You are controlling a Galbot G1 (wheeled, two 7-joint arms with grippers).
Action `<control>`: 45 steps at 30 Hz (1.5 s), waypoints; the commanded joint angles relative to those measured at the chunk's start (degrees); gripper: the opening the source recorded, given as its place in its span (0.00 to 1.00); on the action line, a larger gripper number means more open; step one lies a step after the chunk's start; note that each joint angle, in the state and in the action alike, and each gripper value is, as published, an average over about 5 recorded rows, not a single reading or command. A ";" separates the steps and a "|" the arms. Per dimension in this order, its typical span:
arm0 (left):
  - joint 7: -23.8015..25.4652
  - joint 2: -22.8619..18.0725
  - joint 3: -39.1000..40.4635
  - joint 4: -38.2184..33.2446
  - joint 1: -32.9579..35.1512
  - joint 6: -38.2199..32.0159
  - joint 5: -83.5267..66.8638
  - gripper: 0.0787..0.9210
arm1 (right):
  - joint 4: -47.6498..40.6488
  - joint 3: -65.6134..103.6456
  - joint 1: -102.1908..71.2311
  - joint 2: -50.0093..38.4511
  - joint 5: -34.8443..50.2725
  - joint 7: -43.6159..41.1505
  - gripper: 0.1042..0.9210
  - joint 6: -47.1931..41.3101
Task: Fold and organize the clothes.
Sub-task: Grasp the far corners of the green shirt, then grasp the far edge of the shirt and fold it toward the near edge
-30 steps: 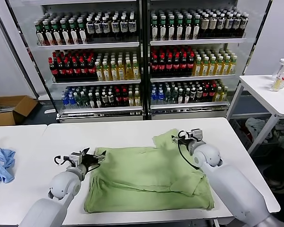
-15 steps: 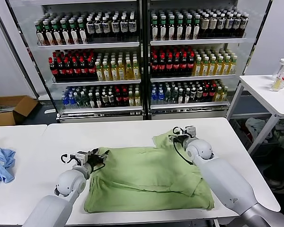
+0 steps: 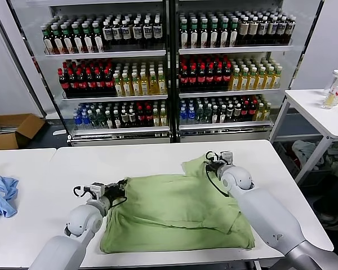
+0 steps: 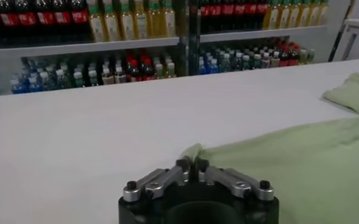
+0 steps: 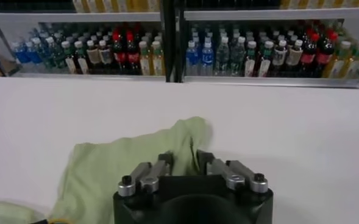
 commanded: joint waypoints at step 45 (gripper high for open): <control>-0.20 1.05 -13.04 -22.28 28.80 -6.10 -6.30 0.01 | 49.66 31.91 -53.07 -12.14 -6.44 2.45 0.00 2.67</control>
